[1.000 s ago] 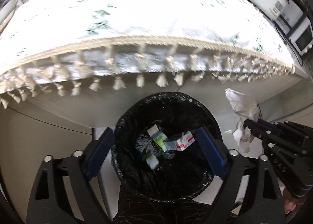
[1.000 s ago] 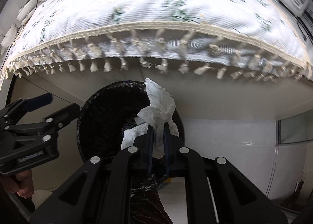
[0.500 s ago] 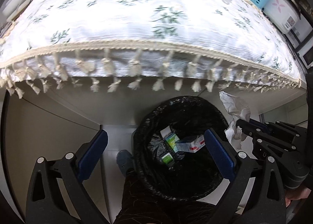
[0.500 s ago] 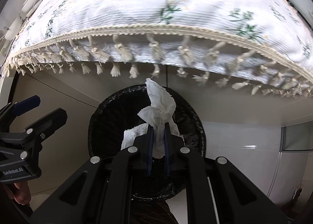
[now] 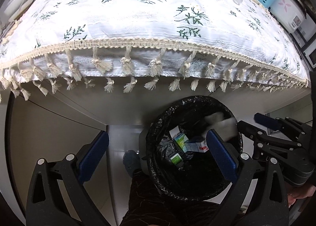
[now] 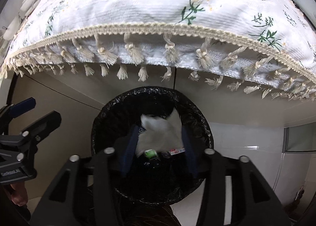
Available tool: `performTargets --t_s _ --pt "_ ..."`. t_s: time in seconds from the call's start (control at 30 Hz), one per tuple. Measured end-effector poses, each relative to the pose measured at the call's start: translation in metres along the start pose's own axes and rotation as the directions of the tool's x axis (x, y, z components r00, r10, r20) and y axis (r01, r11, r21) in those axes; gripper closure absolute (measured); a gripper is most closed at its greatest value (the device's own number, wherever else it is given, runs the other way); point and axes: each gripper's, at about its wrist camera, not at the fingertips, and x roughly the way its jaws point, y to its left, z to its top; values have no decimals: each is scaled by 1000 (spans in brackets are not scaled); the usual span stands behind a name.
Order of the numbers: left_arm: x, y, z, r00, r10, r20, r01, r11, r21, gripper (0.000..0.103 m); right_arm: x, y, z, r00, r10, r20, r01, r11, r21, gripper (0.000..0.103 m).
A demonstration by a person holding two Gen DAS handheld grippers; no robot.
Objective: Collect trash
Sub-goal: 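Raise both tools from the bin back over the table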
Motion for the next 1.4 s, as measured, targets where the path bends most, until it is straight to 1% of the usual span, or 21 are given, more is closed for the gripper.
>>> performTargets --t_s 0.03,0.07,0.1,0.17,0.33,0.43,0.53,0.63,0.83,1.07,1.27,1.33,1.4 --pt "0 0 1 1000 5 3 -5 1000 3 6 -3 -2 0 1000 -5 15 5 1000 3 36" --pt "-1 0 2 1000 8 4 -8 1000 2 6 -5 -2 1 1000 -5 25 5 1000 6 32" --pt "-1 0 2 1000 9 4 -9 1000 1 6 -8 -4 2 1000 -3 27 3 1000 8 30" --pt "-1 1 4 1000 10 2 -10 1000 -5 6 -11 -7 3 999 -8 33 8 1000 12 23" --pt "-1 2 4 1000 7 4 -7 1000 -7 6 -19 -19 -7 998 -37 49 36 999 6 12" --pt "-4 4 4 1000 14 10 -14 1000 -9 6 -28 -25 -12 997 -44 66 44 999 -1 10" --pt "-9 4 5 1000 9 10 -9 1000 -14 6 -38 -25 -13 996 -55 76 55 998 3 9" --pt "-20 4 6 1000 9 16 -9 1000 -8 6 -58 -26 -11 993 -79 90 79 997 5 9" --pt "-52 4 11 998 -2 59 2 1000 -7 6 -103 -27 -3 988 -78 136 78 997 11 9" --pt "-89 7 25 995 -15 102 18 1000 -22 6 -139 -32 11 983 -58 177 52 998 41 9" --pt "-113 7 41 989 -21 148 24 999 -24 6 -162 -35 24 972 -70 223 62 997 44 9" --pt "-117 7 48 988 -23 154 28 999 -26 6 -168 -35 29 967 -89 239 82 996 40 9" --pt "-121 9 55 987 -24 161 29 999 -29 6 -173 -36 35 964 -91 251 82 996 43 9"
